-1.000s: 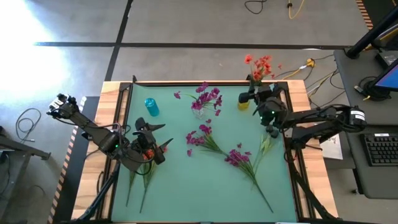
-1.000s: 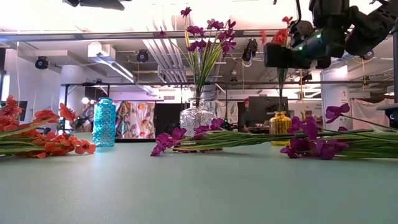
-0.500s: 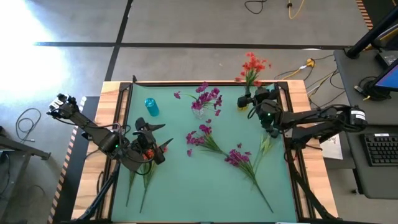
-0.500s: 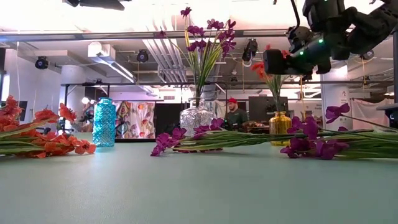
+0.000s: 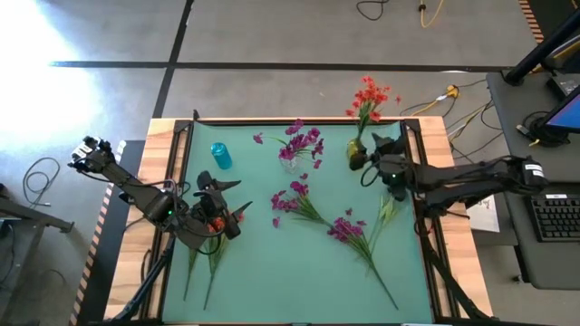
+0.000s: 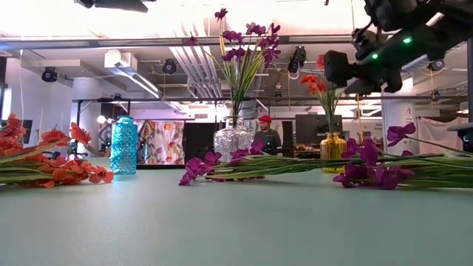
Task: Sort flowers into vase by color
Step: Put the right orange flowers into the yellow flower vase
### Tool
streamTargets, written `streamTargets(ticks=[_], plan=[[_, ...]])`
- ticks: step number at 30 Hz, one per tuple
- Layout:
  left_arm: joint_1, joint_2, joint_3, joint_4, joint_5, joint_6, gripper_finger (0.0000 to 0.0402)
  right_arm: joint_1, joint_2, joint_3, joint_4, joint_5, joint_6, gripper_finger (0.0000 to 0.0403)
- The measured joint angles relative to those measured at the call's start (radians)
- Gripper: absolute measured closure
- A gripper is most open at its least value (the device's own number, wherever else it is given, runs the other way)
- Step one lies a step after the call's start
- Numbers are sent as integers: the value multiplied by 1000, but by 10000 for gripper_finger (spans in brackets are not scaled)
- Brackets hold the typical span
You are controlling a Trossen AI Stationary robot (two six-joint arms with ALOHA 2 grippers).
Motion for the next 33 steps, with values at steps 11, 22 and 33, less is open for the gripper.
streamTargets(ticks=[11,22,33], plan=[[0,0,0,0,9,-65,116,50,-14,7,-77,-452,214,143],[-1,0,0,-23,338,-234,116,181,37,157,-282,-749,232,150],[-31,43,0,-293,707,-755,116,301,178,418,-733,-748,268,167]])
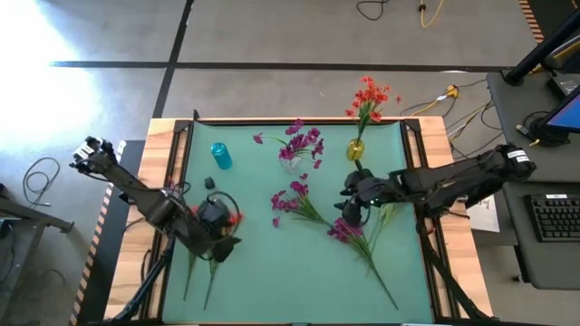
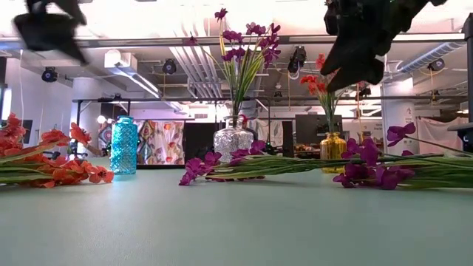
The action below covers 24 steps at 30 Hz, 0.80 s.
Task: Sort flowers into vase by color
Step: Put the right orange flowers into the yellow flower vase
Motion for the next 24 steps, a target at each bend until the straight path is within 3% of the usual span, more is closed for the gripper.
streamTargets(ticks=[6,12,16,24], plan=[[-65,140,1,-26,162,-300,116,16,24,29,-35,14,8,166],[-121,297,64,-117,290,-428,116,17,23,29,-38,17,-1,166],[-135,390,126,-216,298,-484,116,18,23,29,-38,17,-1,165],[-142,527,148,-220,324,-537,141,25,23,29,-38,17,-1,165]])
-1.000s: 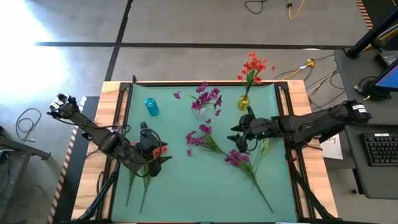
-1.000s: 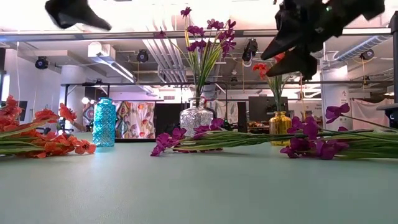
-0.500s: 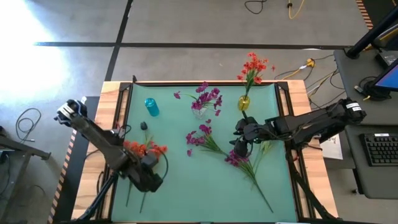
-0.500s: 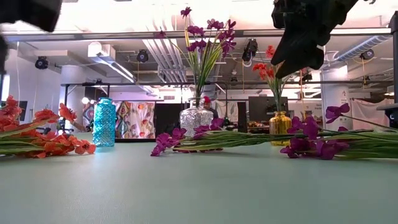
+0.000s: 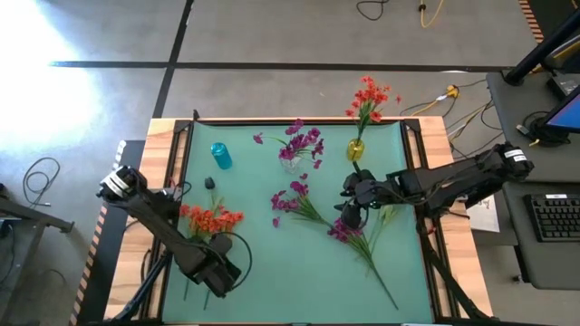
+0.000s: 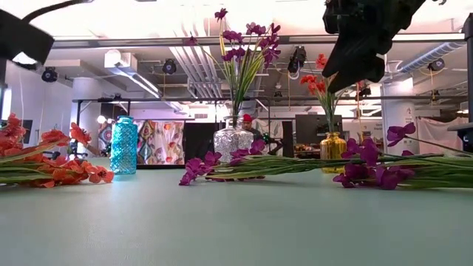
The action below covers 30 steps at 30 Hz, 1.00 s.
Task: Sort flowers into vase by color
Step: Put the right orange flowers into the yellow flower vase
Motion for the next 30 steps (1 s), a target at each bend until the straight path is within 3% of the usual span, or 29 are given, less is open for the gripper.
streamTargets(ticks=[22,25,30], plan=[[-15,136,-6,-4,-12,-107,230,32,0,0,1,0,18,165],[-16,134,-6,-4,-12,-108,257,32,0,0,1,1,20,165],[-14,134,-8,-7,-12,-109,333,32,0,0,1,1,21,165]])
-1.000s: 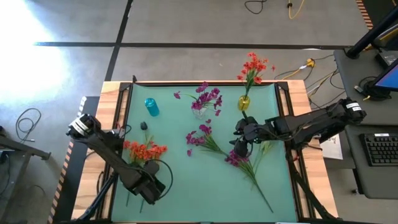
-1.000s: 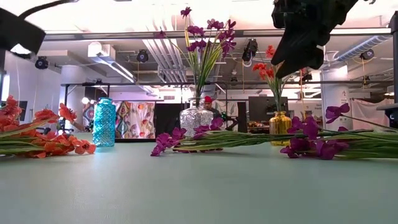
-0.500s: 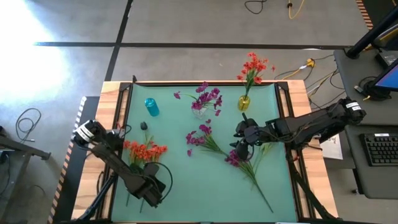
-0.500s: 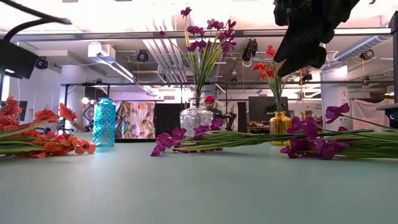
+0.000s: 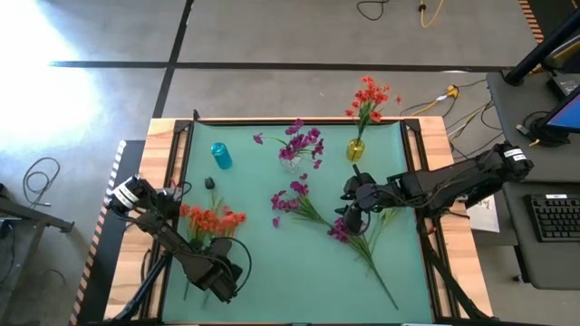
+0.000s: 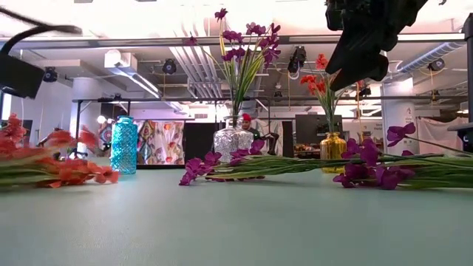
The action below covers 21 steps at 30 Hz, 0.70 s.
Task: Sort flowers into vase by color
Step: Put the right orange flowers into the yellow flower vase
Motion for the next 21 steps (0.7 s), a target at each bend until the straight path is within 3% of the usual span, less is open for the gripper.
streamTargets(ticks=[4,12,15,21], plan=[[0,2,15,-24,1,23,391,0,0,0,0,0,0,165],[-12,-39,119,-246,-8,78,400,8,0,0,-18,-1,-2,165],[-25,-91,161,-253,-110,120,400,24,0,0,-23,-2,-3,165],[-51,-206,224,-188,-465,316,401,82,0,-1,-13,1,-3,165]])
